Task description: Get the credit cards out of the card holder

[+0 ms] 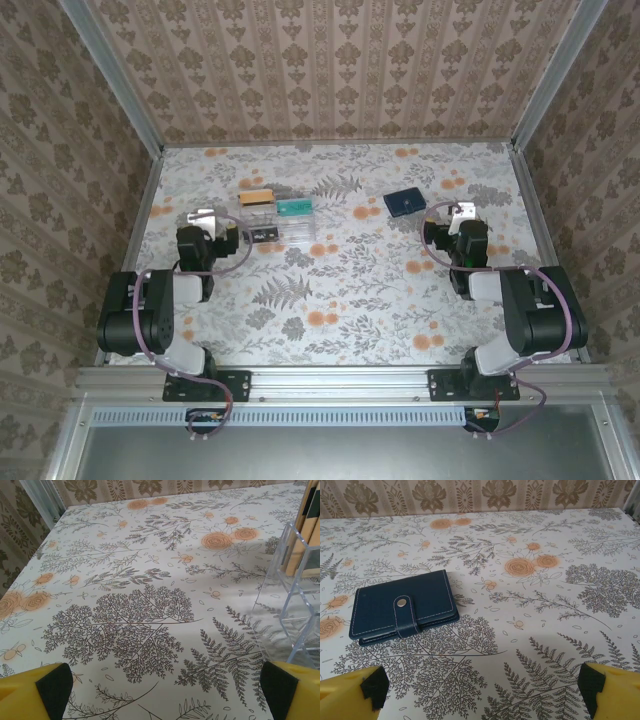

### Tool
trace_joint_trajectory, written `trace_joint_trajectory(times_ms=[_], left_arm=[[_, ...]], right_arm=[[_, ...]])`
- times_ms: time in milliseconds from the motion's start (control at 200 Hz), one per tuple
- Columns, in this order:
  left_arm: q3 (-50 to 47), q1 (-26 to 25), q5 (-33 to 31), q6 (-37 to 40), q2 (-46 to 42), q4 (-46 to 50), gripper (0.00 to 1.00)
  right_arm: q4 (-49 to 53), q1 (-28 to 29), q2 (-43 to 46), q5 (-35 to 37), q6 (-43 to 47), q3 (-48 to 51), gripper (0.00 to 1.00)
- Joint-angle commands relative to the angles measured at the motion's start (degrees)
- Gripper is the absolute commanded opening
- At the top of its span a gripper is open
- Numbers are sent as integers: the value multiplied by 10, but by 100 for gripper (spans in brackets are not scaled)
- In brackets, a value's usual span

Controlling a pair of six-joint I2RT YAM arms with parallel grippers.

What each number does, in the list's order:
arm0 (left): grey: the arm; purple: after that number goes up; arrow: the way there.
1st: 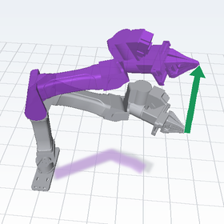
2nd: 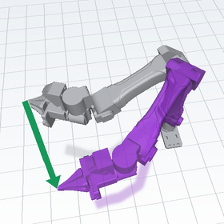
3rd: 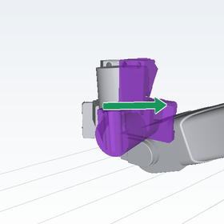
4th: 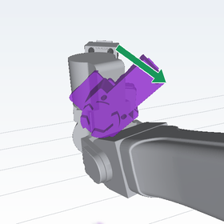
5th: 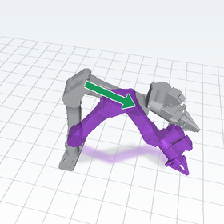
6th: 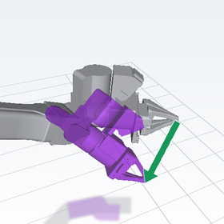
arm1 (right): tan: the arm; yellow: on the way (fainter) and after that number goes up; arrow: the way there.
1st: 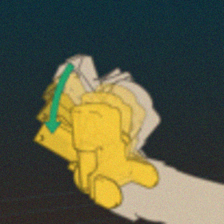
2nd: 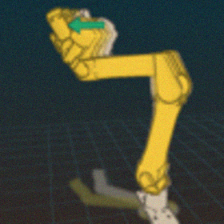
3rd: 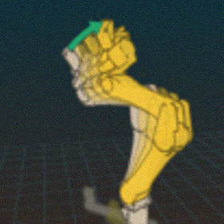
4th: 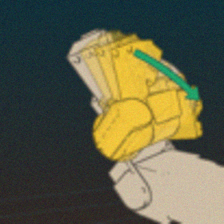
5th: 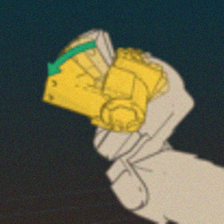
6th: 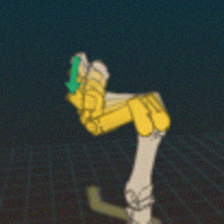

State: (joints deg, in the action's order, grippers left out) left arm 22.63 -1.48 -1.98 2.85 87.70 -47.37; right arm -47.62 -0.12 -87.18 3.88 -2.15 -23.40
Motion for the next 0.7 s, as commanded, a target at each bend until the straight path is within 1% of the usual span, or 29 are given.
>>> trace_joint_trajectory(times_ms=[0, 620, 695], left_arm=[[4, -5, 8, 11, 1, -18, 100], [7, 1, 16, 6, 3, -12, 100], [9, 14, 36, -3, 1, -6, 100]], right_arm=[[-13, 1, -1, 7, -11, 3, 100], [-13, 2, 0, 9, -11, 3, 100], [-13, 2, 0, 9, -11, 3, 100]])
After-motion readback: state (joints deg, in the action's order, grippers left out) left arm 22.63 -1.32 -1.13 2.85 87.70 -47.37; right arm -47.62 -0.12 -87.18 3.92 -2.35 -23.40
